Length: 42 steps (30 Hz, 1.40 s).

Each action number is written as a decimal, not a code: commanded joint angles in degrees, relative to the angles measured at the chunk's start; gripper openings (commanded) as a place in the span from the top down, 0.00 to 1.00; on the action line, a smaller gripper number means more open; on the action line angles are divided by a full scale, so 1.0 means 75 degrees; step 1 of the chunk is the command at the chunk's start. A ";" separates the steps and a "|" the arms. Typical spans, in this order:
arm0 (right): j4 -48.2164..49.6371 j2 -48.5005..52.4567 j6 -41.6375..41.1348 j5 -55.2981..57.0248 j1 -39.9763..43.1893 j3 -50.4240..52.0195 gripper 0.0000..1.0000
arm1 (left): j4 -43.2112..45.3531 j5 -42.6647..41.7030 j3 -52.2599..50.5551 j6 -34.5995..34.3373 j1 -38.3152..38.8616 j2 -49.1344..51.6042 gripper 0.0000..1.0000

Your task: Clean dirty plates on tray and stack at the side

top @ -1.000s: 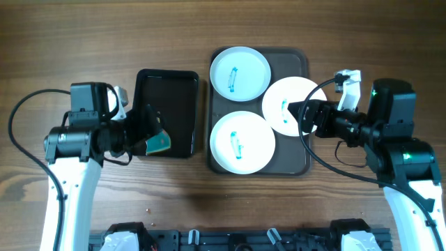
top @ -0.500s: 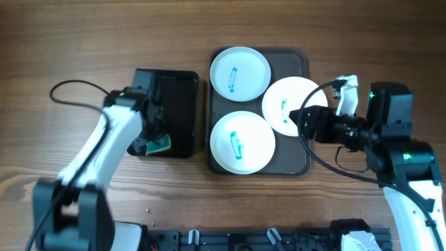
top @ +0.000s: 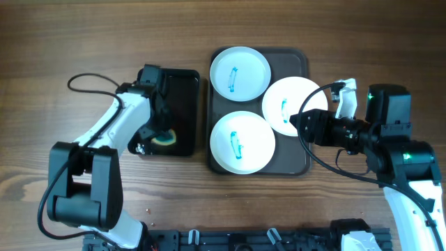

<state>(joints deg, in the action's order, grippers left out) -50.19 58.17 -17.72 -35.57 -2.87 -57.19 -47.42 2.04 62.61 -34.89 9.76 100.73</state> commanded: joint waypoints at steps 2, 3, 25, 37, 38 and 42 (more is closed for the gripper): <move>-0.0006 0.0015 0.0140 -0.0070 0.0029 -0.0131 0.48 | -0.0551 -0.0813 0.0816 0.1209 0.0020 -0.0119 0.89; -0.0009 0.0015 0.0140 -0.0070 0.0029 -0.0131 0.48 | -0.0632 -0.0813 0.0825 0.1218 0.0020 -0.0131 0.85; -0.1064 0.1230 0.0157 0.1145 -0.0341 -0.0009 0.43 | 0.0755 0.0201 -0.0746 0.1233 0.0758 -0.0055 0.55; -0.0906 0.2655 -0.0093 0.1938 -0.0874 0.0076 0.43 | 0.1201 0.0714 -0.0781 0.1233 0.0813 -0.0073 0.96; -0.0871 0.2830 -0.0076 0.1938 -0.0874 0.0093 0.44 | 0.1049 0.0711 -0.0632 0.1230 0.0813 -0.0073 0.96; -0.0737 0.3465 0.0271 0.1580 -0.0880 0.0093 0.46 | 0.0286 0.0714 0.0070 0.1230 0.0816 -0.0076 0.96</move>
<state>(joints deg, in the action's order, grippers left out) -56.55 80.53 -17.87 -22.65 -9.19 -57.14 -41.95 7.53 58.61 -25.76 15.38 99.70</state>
